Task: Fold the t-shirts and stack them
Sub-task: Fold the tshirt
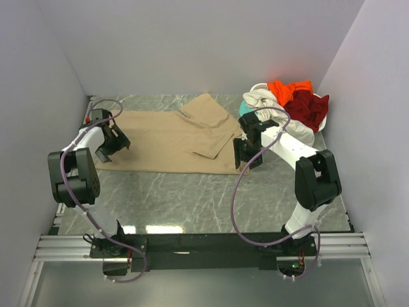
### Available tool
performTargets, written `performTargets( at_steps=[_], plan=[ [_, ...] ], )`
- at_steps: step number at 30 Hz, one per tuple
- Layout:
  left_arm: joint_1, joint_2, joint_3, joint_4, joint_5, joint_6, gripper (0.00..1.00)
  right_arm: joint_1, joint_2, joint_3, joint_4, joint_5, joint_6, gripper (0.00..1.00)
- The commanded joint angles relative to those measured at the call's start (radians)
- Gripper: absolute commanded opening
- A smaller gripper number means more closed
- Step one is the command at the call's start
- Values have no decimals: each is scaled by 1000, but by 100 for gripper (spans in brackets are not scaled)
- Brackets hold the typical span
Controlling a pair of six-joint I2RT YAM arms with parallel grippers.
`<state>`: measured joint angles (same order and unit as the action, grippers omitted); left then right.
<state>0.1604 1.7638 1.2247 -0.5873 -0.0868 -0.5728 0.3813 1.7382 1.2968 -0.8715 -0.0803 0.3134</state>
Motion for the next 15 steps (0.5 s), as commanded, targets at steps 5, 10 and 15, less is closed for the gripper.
performTargets(
  at_steps=[5,10,15],
  plan=[
    [2,-55,-56,38,16,-19,91,-18,-39,-62,130,20,-3,60],
    [4,-24,-74,64,19,-22,91,-22,0,-63,140,42,-25,53],
    [7,-6,-105,83,21,-27,91,-27,12,-91,154,48,-28,49]
  ],
)
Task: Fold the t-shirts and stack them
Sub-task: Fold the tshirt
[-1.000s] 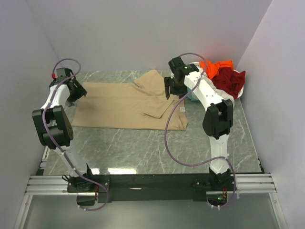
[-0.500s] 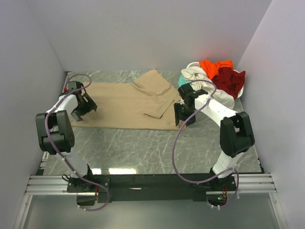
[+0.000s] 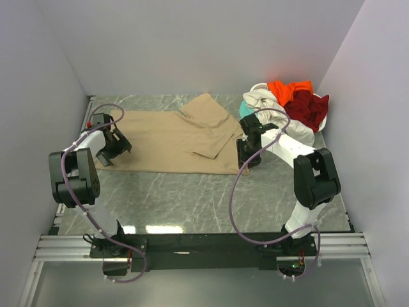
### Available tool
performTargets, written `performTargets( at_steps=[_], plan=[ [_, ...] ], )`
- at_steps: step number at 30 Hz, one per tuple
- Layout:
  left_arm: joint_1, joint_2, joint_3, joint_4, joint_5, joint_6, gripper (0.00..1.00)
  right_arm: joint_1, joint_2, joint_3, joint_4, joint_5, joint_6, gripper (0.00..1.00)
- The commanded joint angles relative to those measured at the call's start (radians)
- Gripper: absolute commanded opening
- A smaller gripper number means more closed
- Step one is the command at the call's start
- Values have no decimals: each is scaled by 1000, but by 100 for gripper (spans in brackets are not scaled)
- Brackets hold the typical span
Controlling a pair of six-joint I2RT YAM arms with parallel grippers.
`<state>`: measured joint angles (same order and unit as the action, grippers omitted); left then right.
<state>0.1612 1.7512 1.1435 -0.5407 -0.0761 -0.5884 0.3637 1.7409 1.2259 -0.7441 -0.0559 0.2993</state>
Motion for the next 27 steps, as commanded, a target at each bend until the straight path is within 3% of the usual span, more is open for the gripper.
performTargets(
  at_steps=[1,10,19,22,27],
  plan=[
    [8,5,-31,39,12,-13,92,-9,11,-23,28,25,-15,48],
    [11,1,-94,68,27,-33,92,-9,37,-40,35,27,-26,39],
    [21,19,-97,71,16,-14,92,-16,85,-26,35,28,-45,18],
    [28,24,-91,65,-2,4,92,-22,78,-17,12,62,-48,12],
    [34,22,-80,51,-47,38,92,-31,46,7,-49,169,-58,11]
  ],
)
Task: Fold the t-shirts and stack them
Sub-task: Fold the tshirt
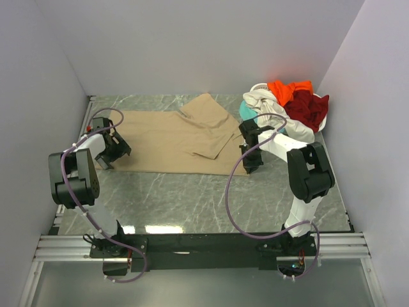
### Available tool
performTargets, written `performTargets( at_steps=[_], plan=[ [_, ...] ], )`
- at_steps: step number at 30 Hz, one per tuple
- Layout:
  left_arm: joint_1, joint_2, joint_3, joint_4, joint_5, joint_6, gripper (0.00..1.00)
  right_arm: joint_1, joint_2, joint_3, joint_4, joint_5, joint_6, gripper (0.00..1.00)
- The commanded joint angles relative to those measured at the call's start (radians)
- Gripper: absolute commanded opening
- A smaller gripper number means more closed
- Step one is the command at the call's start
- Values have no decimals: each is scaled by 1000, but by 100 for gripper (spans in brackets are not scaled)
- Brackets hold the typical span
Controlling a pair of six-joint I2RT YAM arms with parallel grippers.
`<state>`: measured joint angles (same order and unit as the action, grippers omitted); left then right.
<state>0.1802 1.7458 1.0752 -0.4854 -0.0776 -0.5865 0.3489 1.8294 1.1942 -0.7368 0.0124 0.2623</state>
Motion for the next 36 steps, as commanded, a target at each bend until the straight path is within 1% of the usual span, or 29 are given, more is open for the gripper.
performTargets(
  at_steps=[1,11,14,16,17,19,20,21,22,24,28,32,33,36],
  plan=[
    [13,27,-12,-5,-56,39,92,-18,-44,42,-64,110,-24,11],
    [13,18,-35,-4,-103,65,93,-24,-22,35,-90,138,-38,10],
    [13,14,-46,-2,-109,68,92,-25,-18,33,-98,139,-38,12],
    [13,12,-52,-1,-113,71,92,-24,-15,31,-101,149,-35,15],
    [13,8,-54,1,-114,73,92,-24,-10,30,-104,155,-32,20],
    [13,3,-58,1,-117,76,93,-25,-12,31,-110,172,-23,25],
    [13,-2,-61,1,-117,79,93,-24,-15,33,-114,190,-18,30],
    [13,-6,-61,1,-117,80,93,-25,-18,34,-121,205,-14,32],
    [13,-12,-60,1,-119,82,93,-24,-24,38,-127,216,-6,37],
    [13,-20,-63,2,-111,83,93,-24,-35,41,-127,213,-2,40],
    [8,-43,-60,1,-90,82,93,-25,-87,35,-118,134,17,42],
    [7,-60,-52,-5,-68,76,94,-42,-154,-17,-72,-7,37,42],
    [8,-63,-51,-5,-65,74,95,-50,-166,-31,-59,-75,52,42],
    [8,-66,-47,-8,-62,74,95,-83,-200,-80,-16,-130,75,42]
  ],
)
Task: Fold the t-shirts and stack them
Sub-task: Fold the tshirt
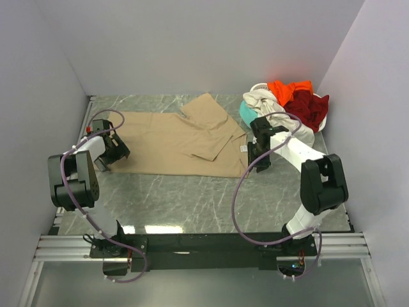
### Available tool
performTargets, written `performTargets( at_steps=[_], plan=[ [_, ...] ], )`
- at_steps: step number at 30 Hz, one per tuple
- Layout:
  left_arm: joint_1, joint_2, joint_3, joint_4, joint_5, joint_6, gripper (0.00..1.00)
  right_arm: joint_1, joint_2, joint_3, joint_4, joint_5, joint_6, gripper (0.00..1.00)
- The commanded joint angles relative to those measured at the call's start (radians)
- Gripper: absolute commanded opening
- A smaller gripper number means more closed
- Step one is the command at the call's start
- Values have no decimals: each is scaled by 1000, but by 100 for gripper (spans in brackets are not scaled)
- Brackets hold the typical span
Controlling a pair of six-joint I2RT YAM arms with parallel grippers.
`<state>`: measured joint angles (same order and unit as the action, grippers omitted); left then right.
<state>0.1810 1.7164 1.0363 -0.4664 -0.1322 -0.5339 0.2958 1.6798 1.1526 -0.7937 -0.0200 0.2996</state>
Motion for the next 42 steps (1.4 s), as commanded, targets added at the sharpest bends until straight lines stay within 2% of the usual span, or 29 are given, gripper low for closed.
performTargets(
  at_steps=[1,10,24,30,39,42],
  plan=[
    [8,-35,-9,-26,-6,22,95,-40,-51,-47,48,-125,39,42],
    [8,-29,-22,-18,5,20,95,-46,-28,-114,136,-254,56,41],
    [8,-32,-16,-25,-4,22,96,-55,46,-133,203,-224,62,41],
    [8,-29,-22,-23,-9,26,96,-70,63,-143,225,-218,61,34],
    [8,-8,-32,-12,-20,37,96,-86,63,-131,189,-189,30,10],
    [9,-8,-28,-9,-30,46,96,-86,49,-107,148,-138,4,6]
  ],
)
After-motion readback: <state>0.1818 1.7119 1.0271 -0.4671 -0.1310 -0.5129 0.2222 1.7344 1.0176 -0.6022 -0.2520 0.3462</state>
